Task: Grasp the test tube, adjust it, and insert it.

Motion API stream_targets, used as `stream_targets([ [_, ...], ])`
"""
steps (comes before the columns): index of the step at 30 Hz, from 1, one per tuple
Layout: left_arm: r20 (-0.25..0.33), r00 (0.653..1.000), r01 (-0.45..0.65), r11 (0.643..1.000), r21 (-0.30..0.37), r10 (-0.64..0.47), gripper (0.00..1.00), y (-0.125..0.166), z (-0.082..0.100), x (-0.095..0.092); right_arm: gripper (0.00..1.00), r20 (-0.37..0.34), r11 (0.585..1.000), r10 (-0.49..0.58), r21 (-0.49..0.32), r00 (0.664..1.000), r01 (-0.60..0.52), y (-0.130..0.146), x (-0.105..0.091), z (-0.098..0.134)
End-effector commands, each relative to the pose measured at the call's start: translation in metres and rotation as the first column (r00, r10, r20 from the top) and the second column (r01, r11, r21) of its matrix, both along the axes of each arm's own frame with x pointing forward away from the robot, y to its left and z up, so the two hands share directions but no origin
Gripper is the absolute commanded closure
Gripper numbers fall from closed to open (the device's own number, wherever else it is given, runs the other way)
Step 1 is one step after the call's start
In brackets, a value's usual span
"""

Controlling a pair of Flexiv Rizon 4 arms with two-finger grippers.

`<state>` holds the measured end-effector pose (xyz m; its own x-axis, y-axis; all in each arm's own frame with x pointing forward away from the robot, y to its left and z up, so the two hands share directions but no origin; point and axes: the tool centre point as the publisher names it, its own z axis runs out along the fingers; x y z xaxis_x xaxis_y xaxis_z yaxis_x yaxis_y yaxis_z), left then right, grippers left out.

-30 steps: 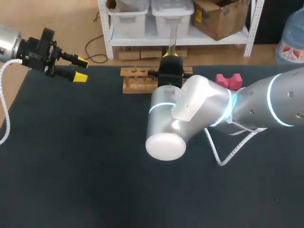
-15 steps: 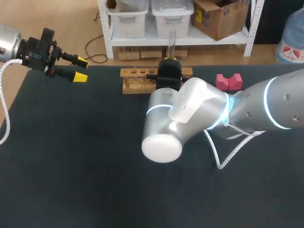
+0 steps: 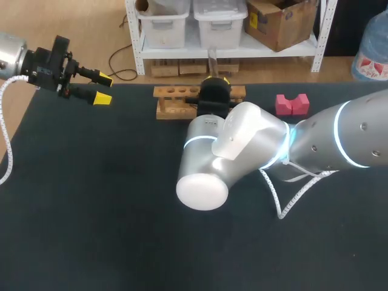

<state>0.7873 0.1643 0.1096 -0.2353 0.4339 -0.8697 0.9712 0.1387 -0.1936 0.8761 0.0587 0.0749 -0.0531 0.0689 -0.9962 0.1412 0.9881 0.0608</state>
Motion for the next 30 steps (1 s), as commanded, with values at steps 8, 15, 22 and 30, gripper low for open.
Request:
stream_targets([
  [8, 0.002, 1.0, 0.002, 1.0, -0.001, -0.002, 0.0, 0.001, -0.001, 0.0, 0.31, 0.005, 1.0, -0.015, 0.002, 1.0, 0.015, 0.001, -0.004, 0.001],
  [15, 0.002, 1.0, 0.002, 1.0, -0.001, -0.002, 0.0, 0.001, -0.001, 0.0, 0.0, 0.009, 1.0, -0.027, 0.004, 1.0, 0.027, 0.002, -0.008, 0.008],
  [22, 0.002, 1.0, 0.002, 1.0, -0.001, -0.002, 0.0, 0.001, -0.001, 0.0, 0.0, 0.016, 0.999, -0.045, -0.002, 0.999, 0.046, 0.001, -0.017, 0.018],
  [30, 0.002, 1.0, 0.002, 1.0, -0.001, -0.002, 0.0, 0.001, -0.001, 0.0, 0.0, 0.021, 0.998, -0.068, -0.014, 0.997, 0.069, -0.003, -0.031, 0.035],
])
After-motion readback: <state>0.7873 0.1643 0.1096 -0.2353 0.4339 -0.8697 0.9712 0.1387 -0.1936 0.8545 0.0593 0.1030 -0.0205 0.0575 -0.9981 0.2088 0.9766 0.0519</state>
